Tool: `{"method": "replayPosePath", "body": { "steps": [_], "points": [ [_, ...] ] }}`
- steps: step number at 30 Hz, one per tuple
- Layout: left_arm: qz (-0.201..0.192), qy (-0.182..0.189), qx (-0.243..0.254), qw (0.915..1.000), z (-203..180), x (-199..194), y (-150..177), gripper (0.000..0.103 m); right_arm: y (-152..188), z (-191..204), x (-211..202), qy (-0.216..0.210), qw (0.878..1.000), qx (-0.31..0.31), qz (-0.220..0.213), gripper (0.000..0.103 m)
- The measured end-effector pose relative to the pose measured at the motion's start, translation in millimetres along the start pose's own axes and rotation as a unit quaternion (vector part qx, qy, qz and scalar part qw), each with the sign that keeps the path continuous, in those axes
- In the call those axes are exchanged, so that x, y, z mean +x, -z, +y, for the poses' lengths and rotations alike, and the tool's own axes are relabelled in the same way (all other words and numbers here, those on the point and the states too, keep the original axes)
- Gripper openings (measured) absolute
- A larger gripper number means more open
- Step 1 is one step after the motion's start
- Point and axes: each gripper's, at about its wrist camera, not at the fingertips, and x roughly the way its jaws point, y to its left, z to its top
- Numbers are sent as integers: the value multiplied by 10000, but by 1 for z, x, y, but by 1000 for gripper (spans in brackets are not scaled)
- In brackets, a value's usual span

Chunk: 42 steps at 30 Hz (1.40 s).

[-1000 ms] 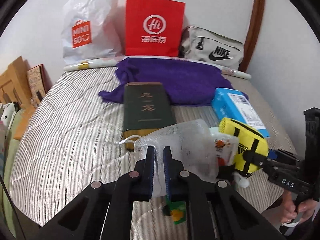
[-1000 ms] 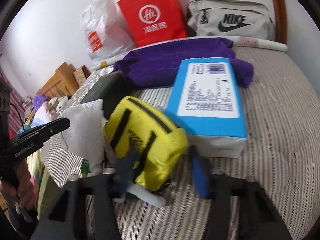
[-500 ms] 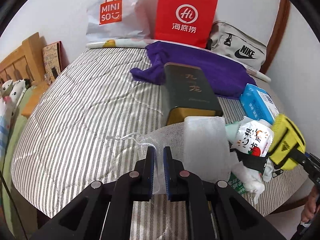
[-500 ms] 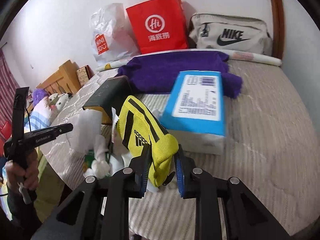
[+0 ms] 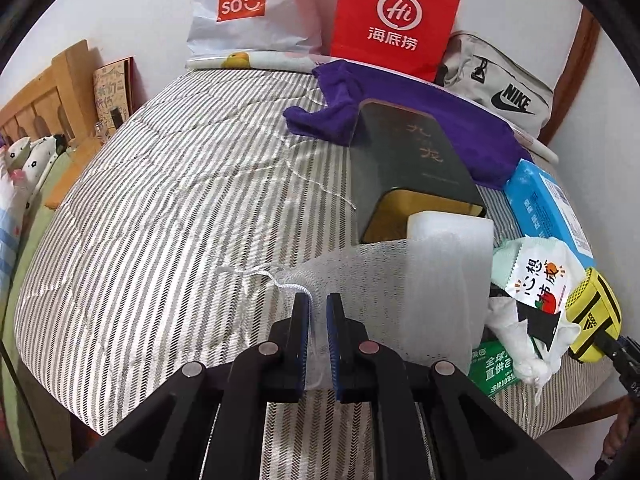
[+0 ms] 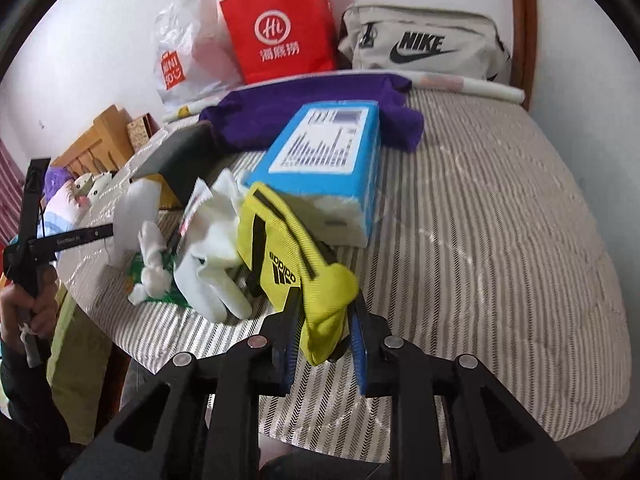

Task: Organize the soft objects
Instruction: 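Lift and carry the pouch and mesh bag toward the purple towel with both grippers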

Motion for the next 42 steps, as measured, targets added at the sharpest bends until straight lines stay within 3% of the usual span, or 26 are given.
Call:
{"method": "replayPosePath", "body": {
  "steps": [3, 4, 6, 9, 13, 15, 18, 20, 21, 22, 23, 28, 35, 42],
  "points": [
    [59, 125, 24, 9999, -2, 3, -1, 12, 2, 5, 7, -82, 9999, -105, -7, 31],
    [107, 148, 14, 9998, -3, 5, -1, 17, 2, 6, 10, -109, 9999, -113, 3, 33],
    [196, 239, 13, 9995, -4, 10, 0, 23, -1, 6, 17, -255, 9996, -72, -18, 48],
    [348, 424, 30, 9985, -8, 16, 1, 37, -8, 4, 28, -431, 9989, 141, -98, 53],
    [320, 390, 158, 9986, -14, 20, 1, 45, -13, 3, 38, -698, 9969, 318, -157, 49],
    [226, 302, 204, 9991, -14, 22, 2, 45, -13, 6, 36, -672, 9971, 241, -250, 38],
    [54, 77, 384, 9992, -19, 23, 5, 43, -12, 7, 30, -643, 9972, 154, -335, 26],
    [-42, -355, 722, 9968, -28, 24, 8, 33, -9, 6, 23, -681, 9968, 143, -387, 21],
    [-67, -337, 787, 9963, -30, 22, 10, 24, -8, 6, 19, -704, 9966, 131, -412, 19],
    [-63, -254, 786, 9966, -31, 22, 10, 9, -8, 6, 15, -696, 9965, 111, -446, 18],
    [-42, -162, 749, 9971, -30, 21, 10, 7, -7, 8, 9, -665, 9965, 61, -499, 17],
    [-149, -62, 549, 9984, -18, 8, 10, 6, -6, 8, -9, -620, 9959, 0, -653, 13],
    [-592, 122, 294, 9977, -5, -35, -4, 6, -9, 0, -33, -480, 9945, 52, -926, 13],
    [-800, 96, 434, 9958, -14, -67, -18, 6, -23, -9, -46, -142, 9940, 145, -1071, 12]
  ]
}}
